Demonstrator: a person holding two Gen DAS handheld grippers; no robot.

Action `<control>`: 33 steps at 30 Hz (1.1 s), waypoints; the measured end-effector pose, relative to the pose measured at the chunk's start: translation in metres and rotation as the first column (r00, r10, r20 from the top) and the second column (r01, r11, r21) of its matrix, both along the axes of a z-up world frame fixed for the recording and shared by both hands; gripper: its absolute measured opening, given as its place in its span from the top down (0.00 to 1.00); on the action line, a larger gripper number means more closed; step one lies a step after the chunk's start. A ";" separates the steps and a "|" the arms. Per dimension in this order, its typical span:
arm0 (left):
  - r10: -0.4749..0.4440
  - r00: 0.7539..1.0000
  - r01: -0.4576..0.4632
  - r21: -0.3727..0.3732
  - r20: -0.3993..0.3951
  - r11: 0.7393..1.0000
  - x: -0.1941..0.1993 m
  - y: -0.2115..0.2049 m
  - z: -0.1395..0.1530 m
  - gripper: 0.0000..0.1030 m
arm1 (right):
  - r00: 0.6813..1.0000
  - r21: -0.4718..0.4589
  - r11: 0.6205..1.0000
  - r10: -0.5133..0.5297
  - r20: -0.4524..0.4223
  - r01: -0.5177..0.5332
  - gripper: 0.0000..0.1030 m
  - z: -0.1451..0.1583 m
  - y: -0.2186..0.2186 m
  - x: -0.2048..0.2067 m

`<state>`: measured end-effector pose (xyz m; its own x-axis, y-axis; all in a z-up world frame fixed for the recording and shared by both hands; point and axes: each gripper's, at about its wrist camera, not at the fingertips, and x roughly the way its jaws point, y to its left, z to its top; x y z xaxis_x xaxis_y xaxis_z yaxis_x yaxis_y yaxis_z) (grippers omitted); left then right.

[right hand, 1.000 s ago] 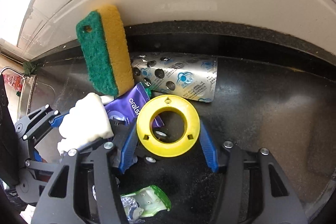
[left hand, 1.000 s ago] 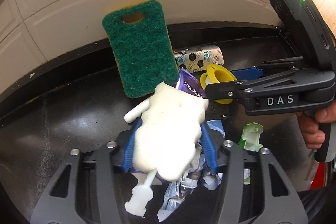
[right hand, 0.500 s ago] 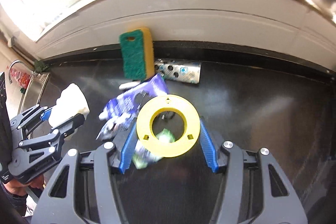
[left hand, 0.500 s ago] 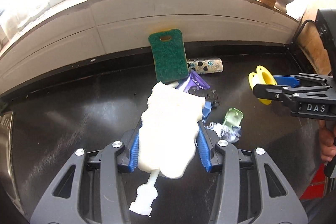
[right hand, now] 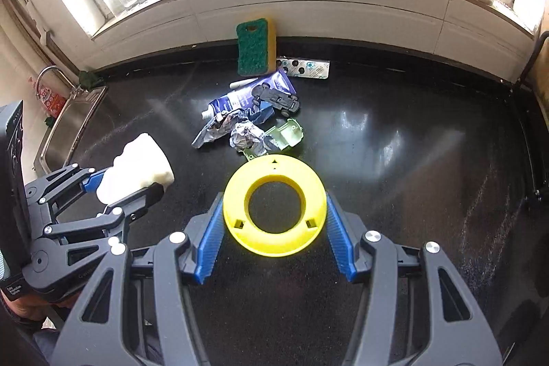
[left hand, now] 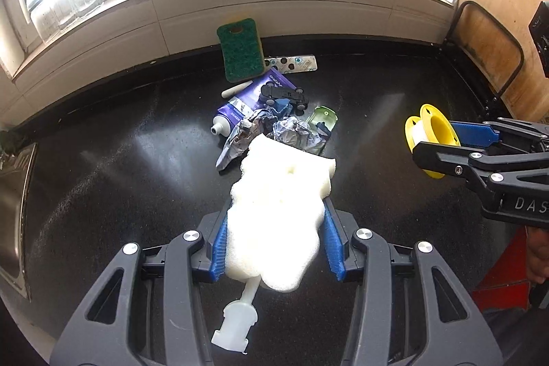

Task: Collect trash
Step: 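Lift the foam piece and tape roll off the counter, then carry the foam piece and tape roll to the floor bin and open both tools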

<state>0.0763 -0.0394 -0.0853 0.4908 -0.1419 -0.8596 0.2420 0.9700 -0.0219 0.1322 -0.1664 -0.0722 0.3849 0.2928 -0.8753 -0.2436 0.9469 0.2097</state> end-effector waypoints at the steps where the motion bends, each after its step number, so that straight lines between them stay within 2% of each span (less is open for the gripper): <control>1: 0.001 1.000 -0.001 0.001 0.001 1.000 -0.003 0.000 0.001 0.56 | 1.000 0.002 1.000 -0.002 0.005 0.002 0.46 0.002 0.000 -0.004; 15: 0.047 0.998 -0.047 -0.005 0.035 0.999 -0.023 0.012 0.012 0.56 | 0.999 0.002 1.000 0.019 0.048 -0.019 0.47 0.018 0.002 -0.023; 23: 0.151 0.987 -0.151 -0.005 0.055 0.989 -0.035 0.049 0.017 0.56 | 0.993 0.001 0.995 0.097 0.063 -0.097 0.46 0.025 0.034 -0.019; 28: 0.276 0.959 -0.277 0.003 0.068 0.961 -0.051 0.093 0.022 0.56 | 0.975 0.006 0.977 0.212 0.069 -0.213 0.47 0.030 0.080 -0.019; 30: 0.331 0.940 -0.333 0.008 0.075 0.943 -0.061 0.113 0.024 0.56 | 0.961 0.008 0.964 0.266 0.072 -0.267 0.46 0.032 0.102 -0.019; 33: 0.431 0.898 -0.434 0.018 0.084 0.901 -0.080 0.147 0.027 0.56 | 0.932 0.013 0.935 0.353 0.078 -0.355 0.46 0.035 0.139 -0.020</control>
<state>-0.0039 0.1081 -0.0581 0.5605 0.1293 -0.8180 -0.2020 0.9792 0.0163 0.1117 -0.0272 -0.0372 0.3144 0.4445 -0.8388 -0.5780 0.7906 0.2023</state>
